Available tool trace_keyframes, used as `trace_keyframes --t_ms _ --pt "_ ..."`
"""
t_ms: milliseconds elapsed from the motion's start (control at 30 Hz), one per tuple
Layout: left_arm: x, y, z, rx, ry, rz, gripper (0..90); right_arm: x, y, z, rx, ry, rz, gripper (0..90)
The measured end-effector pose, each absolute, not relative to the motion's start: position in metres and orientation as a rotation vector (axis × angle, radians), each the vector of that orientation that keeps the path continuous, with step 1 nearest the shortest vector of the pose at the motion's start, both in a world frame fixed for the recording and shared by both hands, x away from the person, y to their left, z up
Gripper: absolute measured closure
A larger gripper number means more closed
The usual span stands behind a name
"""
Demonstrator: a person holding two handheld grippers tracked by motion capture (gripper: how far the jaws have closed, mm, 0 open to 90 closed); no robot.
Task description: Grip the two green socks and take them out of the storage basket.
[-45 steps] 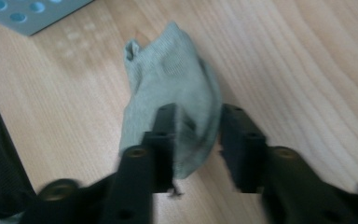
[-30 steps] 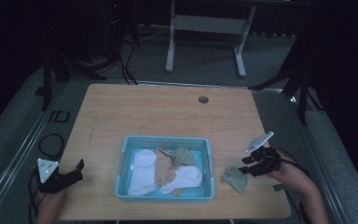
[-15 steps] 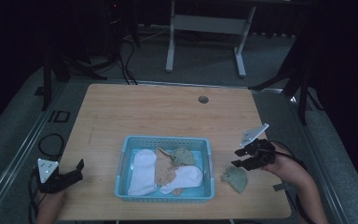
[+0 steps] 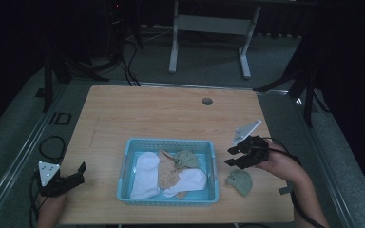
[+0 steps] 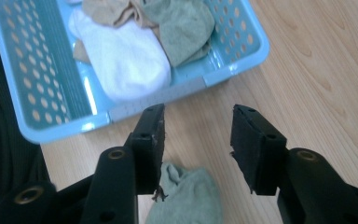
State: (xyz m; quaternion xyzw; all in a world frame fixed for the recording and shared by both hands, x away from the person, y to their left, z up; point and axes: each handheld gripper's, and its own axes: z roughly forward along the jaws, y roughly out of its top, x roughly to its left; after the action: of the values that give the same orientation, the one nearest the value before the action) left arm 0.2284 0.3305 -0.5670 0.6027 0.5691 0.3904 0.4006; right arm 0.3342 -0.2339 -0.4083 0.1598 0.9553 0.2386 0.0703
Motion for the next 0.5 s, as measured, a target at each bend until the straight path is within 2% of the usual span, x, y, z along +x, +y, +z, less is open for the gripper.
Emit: trace_keyframes --t_ms 500 --pt "0.228 0.331 -0.567 1.526 1.437 0.988 0.3 0.337 -0.189 -0.414 0.335 2.910 0.707 52.7"
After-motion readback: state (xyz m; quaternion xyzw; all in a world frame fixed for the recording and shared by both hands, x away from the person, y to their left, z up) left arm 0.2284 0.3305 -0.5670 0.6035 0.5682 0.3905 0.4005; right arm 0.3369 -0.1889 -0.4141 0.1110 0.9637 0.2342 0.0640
